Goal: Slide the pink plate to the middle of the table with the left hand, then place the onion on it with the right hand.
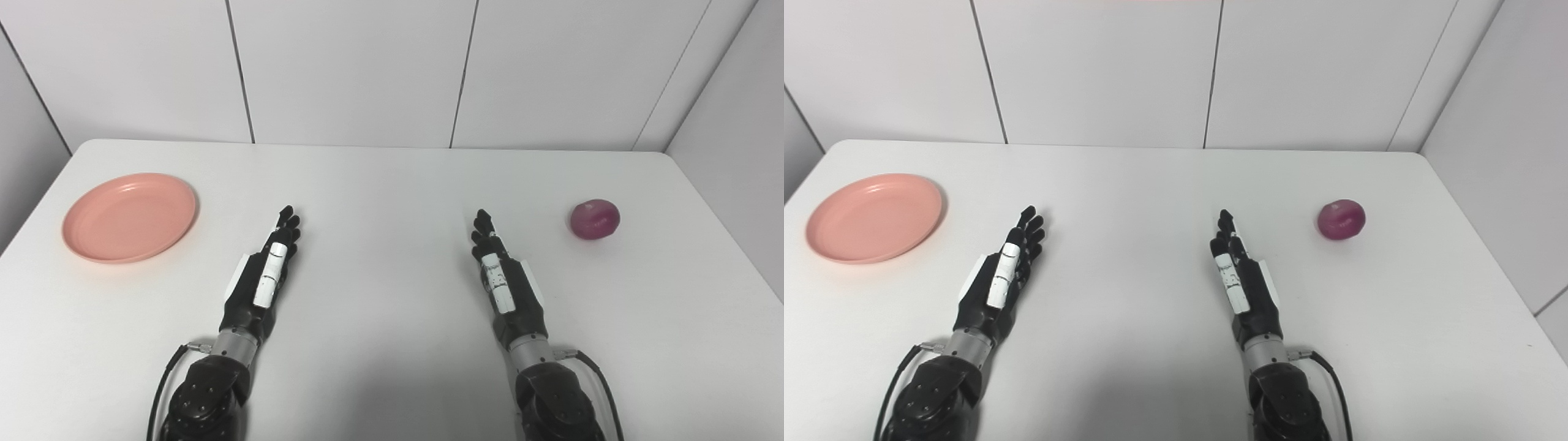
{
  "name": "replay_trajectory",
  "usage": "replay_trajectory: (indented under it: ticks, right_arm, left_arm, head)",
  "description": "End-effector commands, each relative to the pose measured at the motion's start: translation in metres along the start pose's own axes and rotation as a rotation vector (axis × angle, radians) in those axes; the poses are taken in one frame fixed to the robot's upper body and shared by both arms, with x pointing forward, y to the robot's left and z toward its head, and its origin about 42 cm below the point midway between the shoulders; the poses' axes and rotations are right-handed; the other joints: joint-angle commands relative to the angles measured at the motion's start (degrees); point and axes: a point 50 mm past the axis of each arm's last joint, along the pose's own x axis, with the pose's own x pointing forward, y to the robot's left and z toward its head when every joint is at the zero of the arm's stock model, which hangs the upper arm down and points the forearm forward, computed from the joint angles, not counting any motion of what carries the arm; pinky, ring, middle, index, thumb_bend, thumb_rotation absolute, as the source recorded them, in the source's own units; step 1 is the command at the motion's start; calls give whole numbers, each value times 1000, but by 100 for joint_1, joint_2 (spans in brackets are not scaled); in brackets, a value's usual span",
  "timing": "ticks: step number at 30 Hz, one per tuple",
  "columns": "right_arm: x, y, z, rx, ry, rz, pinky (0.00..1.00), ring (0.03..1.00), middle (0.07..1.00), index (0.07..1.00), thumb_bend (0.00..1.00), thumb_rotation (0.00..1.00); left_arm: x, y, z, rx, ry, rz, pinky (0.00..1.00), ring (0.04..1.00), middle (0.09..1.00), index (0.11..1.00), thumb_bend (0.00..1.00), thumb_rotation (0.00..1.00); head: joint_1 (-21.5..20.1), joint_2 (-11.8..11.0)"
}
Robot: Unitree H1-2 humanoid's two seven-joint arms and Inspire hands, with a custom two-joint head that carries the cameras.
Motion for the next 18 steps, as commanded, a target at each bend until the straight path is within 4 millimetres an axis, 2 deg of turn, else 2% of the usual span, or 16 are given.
replay_trajectory:
  ticks: [1, 18]
  right_arm:
    - [7, 0, 8, 1, -49, 16, 1000, 1000, 1000, 1000, 728, 919]
    - [7, 0, 8, 5, -38, 16, 1000, 1000, 1000, 1000, 749, 913]
  left_arm:
    - [8, -8, 4, -8, -1, -50, 1000, 1000, 1000, 1000, 653, 1000]
    - [7, -7, 4, 0, 4, -54, 1000, 1000, 1000, 1000, 646, 1000]
  head:
    - [6, -4]
    - [-3, -9]
